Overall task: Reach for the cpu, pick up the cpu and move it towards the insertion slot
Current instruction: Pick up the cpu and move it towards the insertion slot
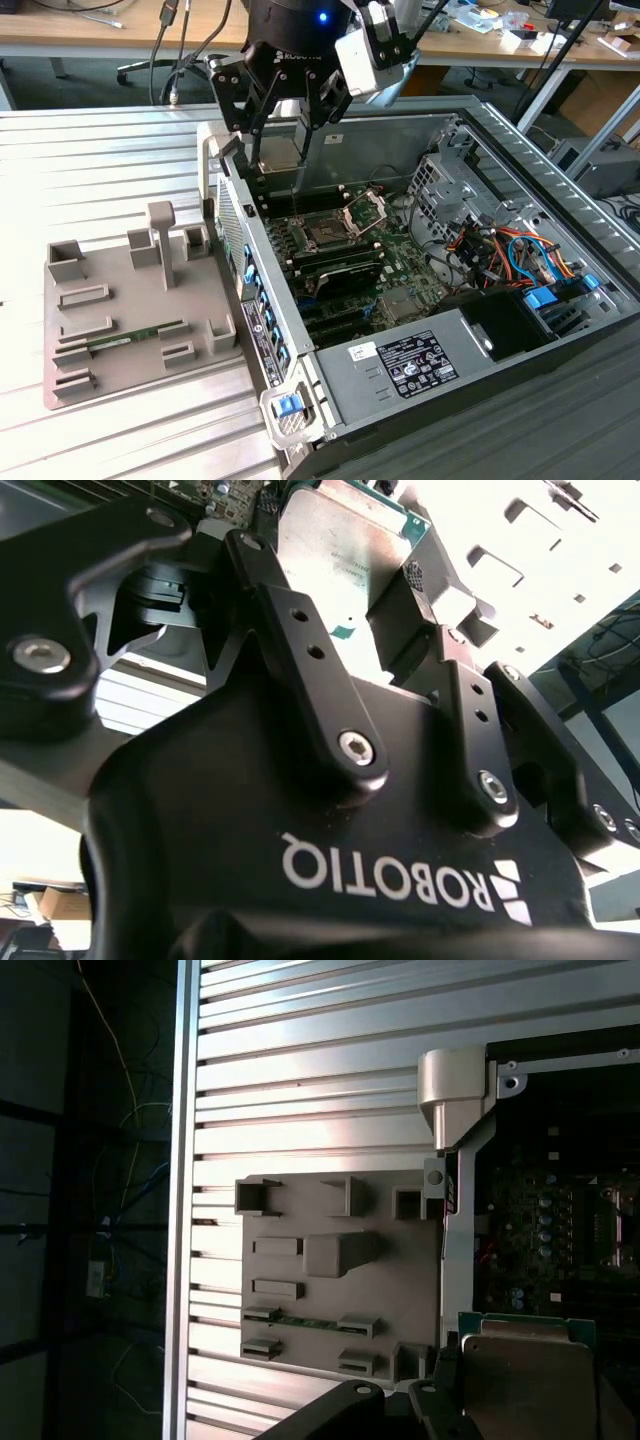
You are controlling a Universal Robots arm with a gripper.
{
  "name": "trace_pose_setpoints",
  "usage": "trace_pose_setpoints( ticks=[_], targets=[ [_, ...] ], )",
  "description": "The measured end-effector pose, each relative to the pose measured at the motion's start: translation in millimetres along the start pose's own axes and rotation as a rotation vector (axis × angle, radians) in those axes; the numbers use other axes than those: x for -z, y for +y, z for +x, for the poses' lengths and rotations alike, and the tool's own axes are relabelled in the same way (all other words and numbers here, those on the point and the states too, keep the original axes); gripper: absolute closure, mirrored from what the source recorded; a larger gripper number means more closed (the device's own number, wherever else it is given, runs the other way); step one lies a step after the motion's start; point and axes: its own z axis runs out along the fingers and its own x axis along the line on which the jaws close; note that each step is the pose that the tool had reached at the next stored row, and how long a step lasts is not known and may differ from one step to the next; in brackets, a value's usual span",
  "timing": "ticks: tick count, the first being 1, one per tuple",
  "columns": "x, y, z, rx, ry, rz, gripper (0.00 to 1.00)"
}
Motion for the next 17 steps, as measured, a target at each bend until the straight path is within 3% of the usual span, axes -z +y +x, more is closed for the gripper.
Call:
trace_pose_setpoints(
  ticks=[4, 17],
  targets=[
    [0.0, -0.2, -4.4, 0.0, 0.0, 0.0, 0.45],
    [-0.1, -1.2, -28.7, 0.0, -0.0001, 0.0002, 0.45]
  ],
)
